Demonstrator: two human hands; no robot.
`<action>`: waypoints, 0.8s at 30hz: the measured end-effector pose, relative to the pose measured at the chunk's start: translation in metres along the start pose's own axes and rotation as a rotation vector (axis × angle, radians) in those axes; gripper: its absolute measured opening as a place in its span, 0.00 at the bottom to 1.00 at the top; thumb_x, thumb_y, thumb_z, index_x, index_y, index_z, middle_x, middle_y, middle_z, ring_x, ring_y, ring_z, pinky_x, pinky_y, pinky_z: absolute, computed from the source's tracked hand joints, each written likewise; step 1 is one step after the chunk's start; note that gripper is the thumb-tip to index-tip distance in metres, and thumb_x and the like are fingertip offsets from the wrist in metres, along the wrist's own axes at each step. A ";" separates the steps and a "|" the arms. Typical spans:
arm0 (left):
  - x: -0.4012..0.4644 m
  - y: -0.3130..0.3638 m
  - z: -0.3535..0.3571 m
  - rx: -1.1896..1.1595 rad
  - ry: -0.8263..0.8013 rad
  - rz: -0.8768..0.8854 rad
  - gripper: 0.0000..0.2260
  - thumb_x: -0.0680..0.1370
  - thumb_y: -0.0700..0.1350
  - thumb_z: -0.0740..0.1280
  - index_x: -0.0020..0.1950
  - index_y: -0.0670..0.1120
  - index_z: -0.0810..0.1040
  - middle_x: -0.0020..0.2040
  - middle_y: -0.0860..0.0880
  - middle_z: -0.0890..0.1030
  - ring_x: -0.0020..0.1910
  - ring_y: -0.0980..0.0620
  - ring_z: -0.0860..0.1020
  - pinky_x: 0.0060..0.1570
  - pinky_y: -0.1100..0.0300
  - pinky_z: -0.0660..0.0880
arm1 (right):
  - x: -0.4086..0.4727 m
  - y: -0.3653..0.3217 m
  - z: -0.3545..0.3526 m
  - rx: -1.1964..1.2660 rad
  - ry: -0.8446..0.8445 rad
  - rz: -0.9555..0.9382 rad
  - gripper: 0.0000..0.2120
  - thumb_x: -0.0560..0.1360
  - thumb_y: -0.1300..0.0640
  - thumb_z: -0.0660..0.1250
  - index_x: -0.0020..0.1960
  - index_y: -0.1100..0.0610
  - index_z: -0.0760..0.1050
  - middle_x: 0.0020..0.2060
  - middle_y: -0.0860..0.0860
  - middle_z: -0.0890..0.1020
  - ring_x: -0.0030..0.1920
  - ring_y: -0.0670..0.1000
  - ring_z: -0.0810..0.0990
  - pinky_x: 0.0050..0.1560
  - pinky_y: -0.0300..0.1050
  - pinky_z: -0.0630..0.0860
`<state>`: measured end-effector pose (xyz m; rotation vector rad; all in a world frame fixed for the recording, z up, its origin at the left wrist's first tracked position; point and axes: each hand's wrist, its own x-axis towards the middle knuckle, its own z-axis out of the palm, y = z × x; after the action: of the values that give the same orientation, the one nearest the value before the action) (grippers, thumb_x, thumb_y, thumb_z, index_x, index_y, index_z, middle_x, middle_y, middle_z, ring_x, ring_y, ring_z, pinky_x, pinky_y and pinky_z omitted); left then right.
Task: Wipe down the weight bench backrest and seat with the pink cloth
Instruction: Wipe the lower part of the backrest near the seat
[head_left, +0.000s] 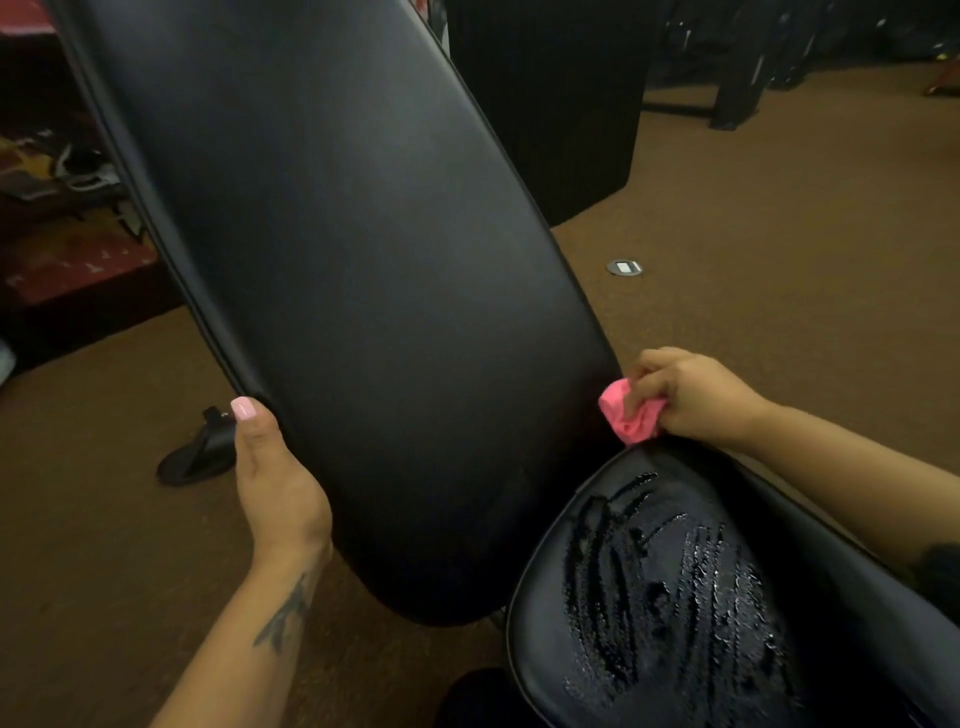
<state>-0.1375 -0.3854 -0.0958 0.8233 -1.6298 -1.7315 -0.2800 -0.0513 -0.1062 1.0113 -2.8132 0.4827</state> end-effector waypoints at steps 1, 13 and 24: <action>0.000 0.000 0.000 -0.002 -0.001 -0.001 0.33 0.79 0.67 0.48 0.73 0.47 0.69 0.71 0.51 0.72 0.70 0.50 0.69 0.70 0.54 0.63 | 0.003 0.005 -0.004 -0.029 0.016 0.059 0.19 0.59 0.69 0.71 0.39 0.46 0.82 0.38 0.44 0.75 0.43 0.49 0.77 0.41 0.42 0.75; 0.000 -0.003 0.001 -0.123 -0.021 0.021 0.30 0.79 0.66 0.51 0.72 0.47 0.71 0.65 0.56 0.75 0.66 0.55 0.73 0.63 0.61 0.67 | 0.000 -0.002 0.002 0.081 -0.042 0.019 0.19 0.60 0.69 0.72 0.36 0.45 0.82 0.39 0.41 0.75 0.41 0.41 0.75 0.43 0.38 0.72; 0.000 0.000 0.001 -0.092 -0.022 0.027 0.30 0.80 0.65 0.50 0.72 0.48 0.71 0.66 0.56 0.75 0.66 0.55 0.72 0.62 0.62 0.67 | 0.000 -0.005 -0.006 0.069 -0.097 0.198 0.13 0.60 0.56 0.78 0.36 0.42 0.78 0.35 0.40 0.74 0.36 0.37 0.72 0.38 0.35 0.67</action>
<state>-0.1382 -0.3842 -0.0957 0.7384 -1.5562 -1.7885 -0.2767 -0.0531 -0.0990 0.7915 -3.0197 0.5702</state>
